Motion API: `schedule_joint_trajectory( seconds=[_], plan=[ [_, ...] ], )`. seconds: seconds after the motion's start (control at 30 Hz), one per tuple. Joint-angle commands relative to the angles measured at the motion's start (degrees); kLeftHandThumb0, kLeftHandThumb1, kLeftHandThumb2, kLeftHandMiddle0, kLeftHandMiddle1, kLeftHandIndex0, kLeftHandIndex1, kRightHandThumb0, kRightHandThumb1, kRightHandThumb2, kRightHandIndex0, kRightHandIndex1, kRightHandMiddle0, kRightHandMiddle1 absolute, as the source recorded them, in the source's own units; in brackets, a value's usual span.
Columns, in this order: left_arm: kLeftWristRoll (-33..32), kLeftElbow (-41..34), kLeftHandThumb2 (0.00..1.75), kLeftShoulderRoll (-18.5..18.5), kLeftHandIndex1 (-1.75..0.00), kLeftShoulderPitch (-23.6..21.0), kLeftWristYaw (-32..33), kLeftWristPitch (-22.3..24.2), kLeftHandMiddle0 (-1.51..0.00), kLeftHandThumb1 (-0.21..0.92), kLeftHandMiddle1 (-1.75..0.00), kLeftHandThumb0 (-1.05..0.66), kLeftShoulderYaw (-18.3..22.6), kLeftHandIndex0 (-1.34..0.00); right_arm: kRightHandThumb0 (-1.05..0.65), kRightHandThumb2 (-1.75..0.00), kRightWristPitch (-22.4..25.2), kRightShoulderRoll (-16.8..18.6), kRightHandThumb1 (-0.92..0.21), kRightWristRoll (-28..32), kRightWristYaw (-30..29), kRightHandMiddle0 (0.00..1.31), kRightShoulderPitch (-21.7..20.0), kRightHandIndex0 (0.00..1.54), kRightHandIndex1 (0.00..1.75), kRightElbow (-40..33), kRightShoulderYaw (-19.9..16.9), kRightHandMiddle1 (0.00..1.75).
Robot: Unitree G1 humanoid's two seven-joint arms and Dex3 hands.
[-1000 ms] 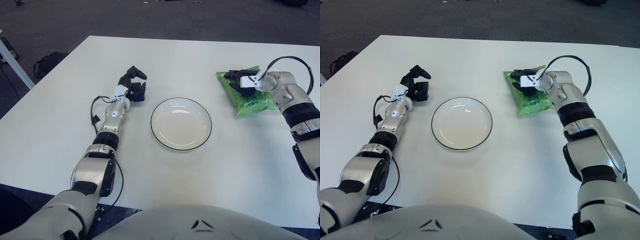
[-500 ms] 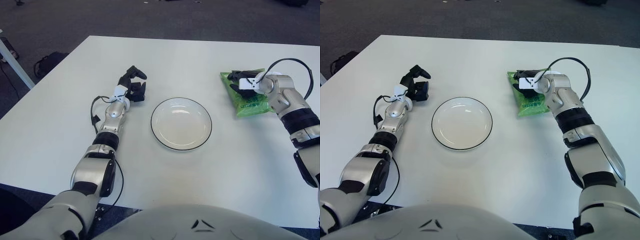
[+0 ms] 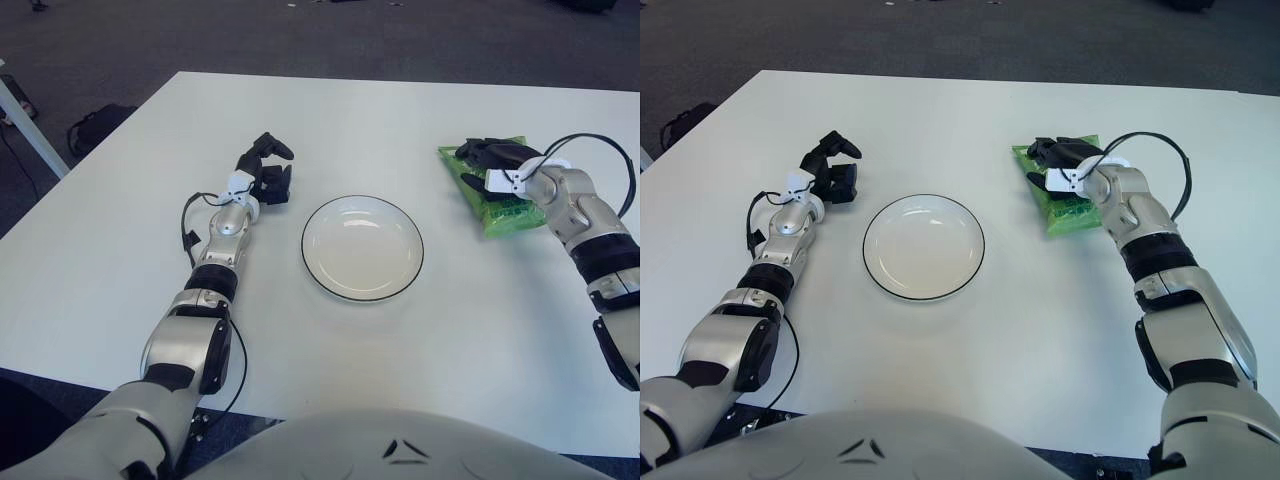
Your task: Put the snack into the plate.
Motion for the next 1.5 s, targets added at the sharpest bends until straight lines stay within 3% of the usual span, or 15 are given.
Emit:
schedule_joint_trajectory(
  seconds=[0.0, 0.2, 0.47, 0.83, 1.27, 1.47],
  plan=[
    [0.0, 3.7, 1.13, -1.0, -1.75, 5.3, -0.7, 0.1, -1.23, 0.46, -1.75, -0.43, 0.0, -0.5, -0.83, -0.97, -2.8, 0.1, -0.92, 0.9, -2.1, 0.0, 1.8, 0.14, 0.07, 2.5, -0.6, 0.82],
    [0.4, 4.2, 1.13, -0.8, -1.75, 5.1, -0.7, -0.8, -1.23, 0.47, -1.75, -0.43, -0.4, -0.49, -0.79, -0.92, -4.5, -0.8, -0.92, 1.7, -6.4, 0.0, 6.4, 0.16, 0.08, -4.2, -3.5, 0.82],
    [2.4, 4.3, 1.15, -0.5, -1.75, 5.0, 1.6, -1.3, -1.23, 0.45, -1.75, -0.44, -1.3, -0.51, -0.73, -0.9, -4.4, -0.2, -0.92, -2.4, -18.4, 0.0, 10.3, 0.18, 0.09, -9.4, -5.0, 0.81],
    [3.3, 5.0, 1.19, -0.6, -1.75, 4.4, 3.1, -0.9, -1.21, 0.42, -1.75, -0.45, -1.9, -0.53, -0.66, -0.93, -4.0, 0.3, -0.92, -7.0, -30.5, 0.0, 11.8, 0.17, 0.1, -11.4, -5.5, 0.76],
    [3.5, 5.9, 1.21, -0.3, -1.75, 4.0, 3.1, -1.1, -1.21, 0.4, -1.75, -0.45, -2.5, -0.54, -0.74, -1.04, -0.6, -1.0, -0.92, -9.3, -31.6, 0.0, 14.0, 0.1, 0.06, -17.4, -7.2, 0.59],
    [4.1, 6.4, 1.21, -0.1, -1.75, 3.8, 4.0, -1.7, -1.21, 0.4, -1.75, -0.45, -2.9, -0.55, -0.8, -1.11, 5.5, -0.5, -0.92, -10.5, -30.2, 0.0, 16.5, 0.08, 0.05, -24.3, -10.1, 0.5]
  ],
)
